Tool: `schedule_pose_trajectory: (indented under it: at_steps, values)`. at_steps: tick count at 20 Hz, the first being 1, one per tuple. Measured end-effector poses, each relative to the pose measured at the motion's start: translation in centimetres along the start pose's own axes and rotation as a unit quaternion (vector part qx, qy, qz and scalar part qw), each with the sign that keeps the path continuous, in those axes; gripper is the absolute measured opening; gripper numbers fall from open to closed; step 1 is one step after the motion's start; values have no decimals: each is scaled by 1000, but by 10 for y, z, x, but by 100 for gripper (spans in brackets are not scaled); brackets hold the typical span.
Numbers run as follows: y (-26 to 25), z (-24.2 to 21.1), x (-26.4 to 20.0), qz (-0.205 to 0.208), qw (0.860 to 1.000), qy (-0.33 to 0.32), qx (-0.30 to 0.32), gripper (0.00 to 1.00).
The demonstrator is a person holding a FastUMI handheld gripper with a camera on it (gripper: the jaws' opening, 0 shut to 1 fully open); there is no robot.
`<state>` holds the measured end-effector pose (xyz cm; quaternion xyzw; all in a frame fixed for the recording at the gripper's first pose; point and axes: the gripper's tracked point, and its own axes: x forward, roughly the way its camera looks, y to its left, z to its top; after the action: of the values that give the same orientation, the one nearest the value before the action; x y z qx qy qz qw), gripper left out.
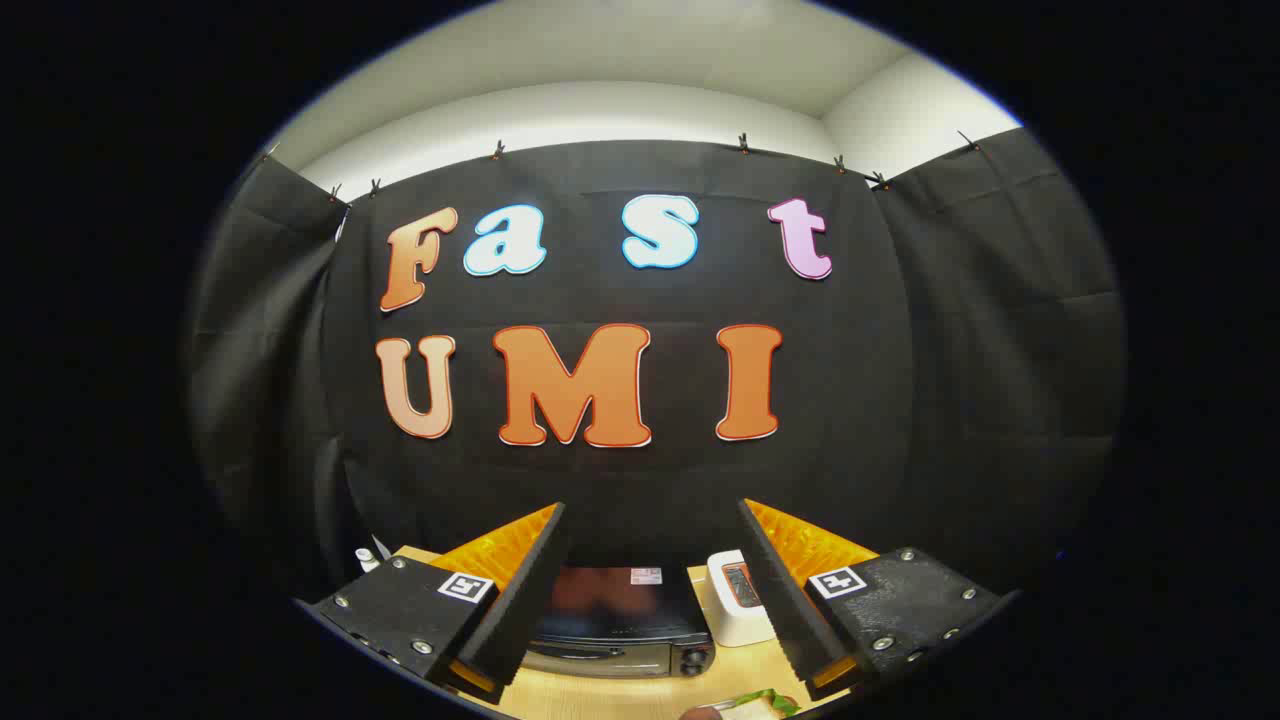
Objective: Open the toaster oven, put the food inside, and close the toaster oven door.
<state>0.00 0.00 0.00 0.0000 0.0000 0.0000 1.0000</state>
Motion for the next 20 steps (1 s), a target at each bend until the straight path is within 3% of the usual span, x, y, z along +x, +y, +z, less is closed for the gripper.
schedule_pose_trajectory:
  at_steps: [4,20]
  values:
    - [4,-4,2,7,1000,3,13,99]
    - [39,-37,-55,-48,999,5,26,99]
